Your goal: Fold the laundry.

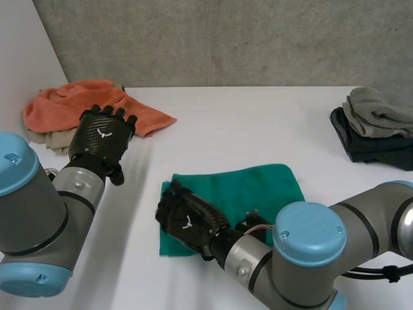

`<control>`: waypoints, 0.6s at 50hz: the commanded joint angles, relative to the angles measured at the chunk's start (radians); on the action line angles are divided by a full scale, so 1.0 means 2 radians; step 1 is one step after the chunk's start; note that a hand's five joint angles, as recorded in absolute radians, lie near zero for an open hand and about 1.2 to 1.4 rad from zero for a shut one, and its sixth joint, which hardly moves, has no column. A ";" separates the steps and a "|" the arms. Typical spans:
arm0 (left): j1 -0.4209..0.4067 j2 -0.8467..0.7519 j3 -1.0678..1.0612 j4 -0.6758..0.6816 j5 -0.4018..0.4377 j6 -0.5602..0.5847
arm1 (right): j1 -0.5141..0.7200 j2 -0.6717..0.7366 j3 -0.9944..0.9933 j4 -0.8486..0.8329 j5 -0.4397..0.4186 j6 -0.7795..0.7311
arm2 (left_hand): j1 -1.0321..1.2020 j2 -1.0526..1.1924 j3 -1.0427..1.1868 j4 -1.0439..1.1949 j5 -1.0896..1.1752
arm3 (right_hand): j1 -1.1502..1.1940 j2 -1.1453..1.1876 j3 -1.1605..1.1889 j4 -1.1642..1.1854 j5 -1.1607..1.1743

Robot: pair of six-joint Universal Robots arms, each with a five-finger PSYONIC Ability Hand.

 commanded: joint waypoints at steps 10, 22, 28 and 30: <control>-0.022 -0.004 0.011 0.004 0.000 0.000 | -0.144 -0.097 0.046 0.149 0.104 0.228 | -0.008 -0.018 -0.018 -0.014 -0.025 | -0.083 -0.095 -0.107 -0.108 -0.095; -0.035 -0.017 0.011 0.011 0.000 0.000 | -0.267 -0.102 0.126 0.038 0.118 0.141 | -0.008 -0.018 -0.018 -0.014 -0.025 | 0.528 0.516 0.504 0.503 0.516; -0.038 -0.013 0.011 0.011 -0.001 0.000 | -0.179 -0.154 0.081 0.006 0.122 0.144 | -0.008 -0.018 -0.018 -0.014 -0.025 | 0.528 0.516 0.504 0.503 0.516; -0.041 -0.010 0.009 0.011 -0.002 0.001 | -0.143 -0.148 0.066 0.007 0.122 0.142 | -0.008 -0.018 -0.018 -0.014 -0.025 | 0.528 0.516 0.504 0.503 0.516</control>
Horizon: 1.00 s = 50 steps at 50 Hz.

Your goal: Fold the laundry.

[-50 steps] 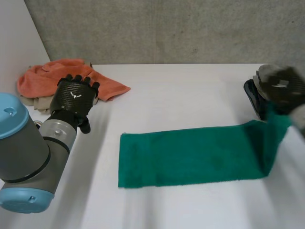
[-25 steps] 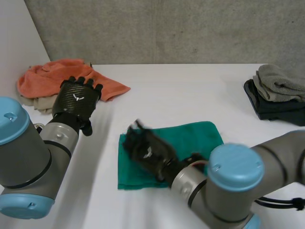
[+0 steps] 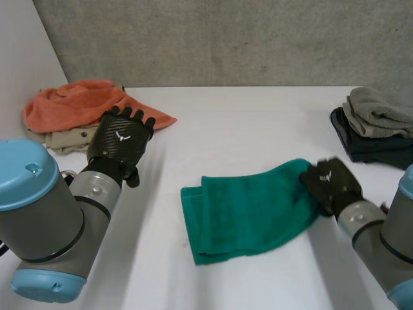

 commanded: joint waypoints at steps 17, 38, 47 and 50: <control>-0.032 0.009 0.002 0.000 -0.003 -0.004 | 0.276 0.094 -0.132 0.046 0.012 -0.024 | -0.008 -0.018 -0.018 -0.014 -0.025 | -0.429 -0.487 -0.499 -0.508 -0.475; -0.153 -0.075 0.151 -0.092 -0.071 -0.199 | 0.144 0.022 -0.197 0.212 0.012 0.237 | 0.004 -0.006 -0.006 -0.002 -0.013 | -0.429 -0.487 -0.499 -0.508 -0.475; -0.175 -0.150 0.160 -0.159 -0.117 -0.223 | 0.144 0.113 -0.262 0.254 -0.002 0.242 | 0.004 -0.006 -0.006 -0.002 -0.013 | -0.429 -0.487 -0.499 -0.508 -0.475; -0.175 -0.157 0.147 -0.166 -0.124 -0.223 | 0.144 0.133 -0.267 0.254 -0.005 0.234 | 0.004 -0.006 -0.006 -0.002 -0.013 | -0.429 -0.487 -0.499 -0.508 -0.475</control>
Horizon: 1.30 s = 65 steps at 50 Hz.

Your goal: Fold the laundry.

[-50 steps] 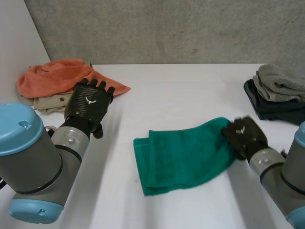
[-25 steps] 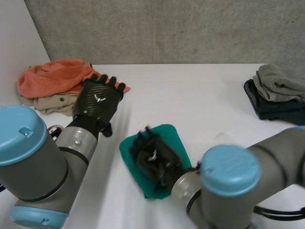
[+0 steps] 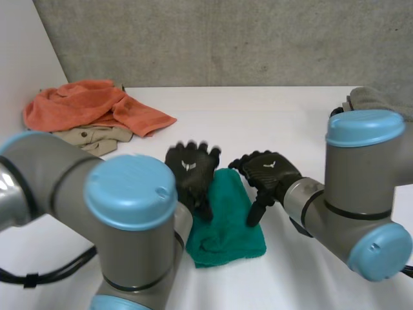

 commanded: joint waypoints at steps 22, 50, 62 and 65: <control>0.061 0.069 -0.040 -0.019 0.059 0.032 | 0.015 -0.061 0.080 -0.101 0.039 -0.137 | 0.004 -0.006 -0.006 -0.002 -0.013 | -0.025 -0.021 -0.018 -0.018 -0.022; 0.084 0.044 0.115 -0.049 0.351 0.026 | 0.069 -0.020 0.273 -0.363 0.035 -0.127 | 0.004 -0.006 -0.006 -0.002 -0.013 | -0.025 -0.021 -0.018 -0.018 -0.022; 0.084 0.039 0.108 -0.049 0.351 0.021 | 0.068 0.007 0.243 -0.410 0.028 -0.130 | 0.004 -0.006 -0.006 -0.002 -0.013 | 0.183 0.188 0.191 0.190 0.187; 0.086 0.039 0.109 -0.049 0.351 0.021 | 0.066 0.008 0.238 -0.418 0.016 -0.130 | 0.004 -0.006 -0.006 -0.002 -0.013 | 0.305 0.310 0.313 0.312 0.309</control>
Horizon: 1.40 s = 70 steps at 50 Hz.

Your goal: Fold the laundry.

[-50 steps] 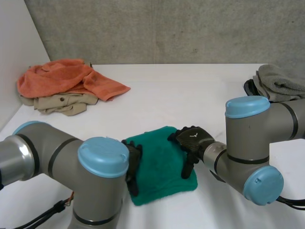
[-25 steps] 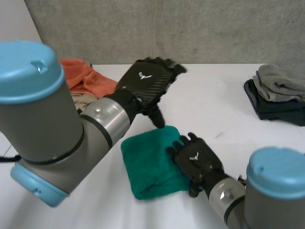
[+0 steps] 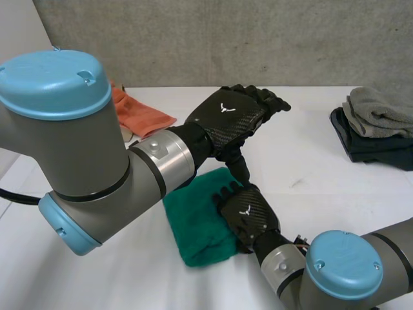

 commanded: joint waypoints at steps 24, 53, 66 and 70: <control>0.020 0.026 0.076 0.001 -0.001 -0.013 | -0.120 -0.023 -0.174 0.000 -0.072 0.033 | 0.004 -0.006 -0.006 -0.002 -0.013 | 0.471 0.478 0.477 0.477 0.486; 0.026 0.016 0.083 0.005 0.000 -0.022 | -0.380 0.170 -0.501 -0.016 -0.078 0.158 | 0.003 -0.007 -0.007 -0.004 -0.014 | 0.471 0.478 0.477 0.477 0.486; 0.021 -0.007 0.080 0.002 -0.004 -0.021 | -0.435 0.271 -0.434 -0.055 -0.116 0.046 | 0.004 -0.006 -0.006 -0.002 -0.013 | 0.471 0.478 0.477 0.477 0.486; 0.021 -0.004 0.081 0.002 -0.004 -0.022 | -0.448 0.226 -0.388 -0.054 -0.136 0.020 | 0.004 -0.006 -0.006 -0.002 -0.013 | 0.339 0.346 0.345 0.345 0.354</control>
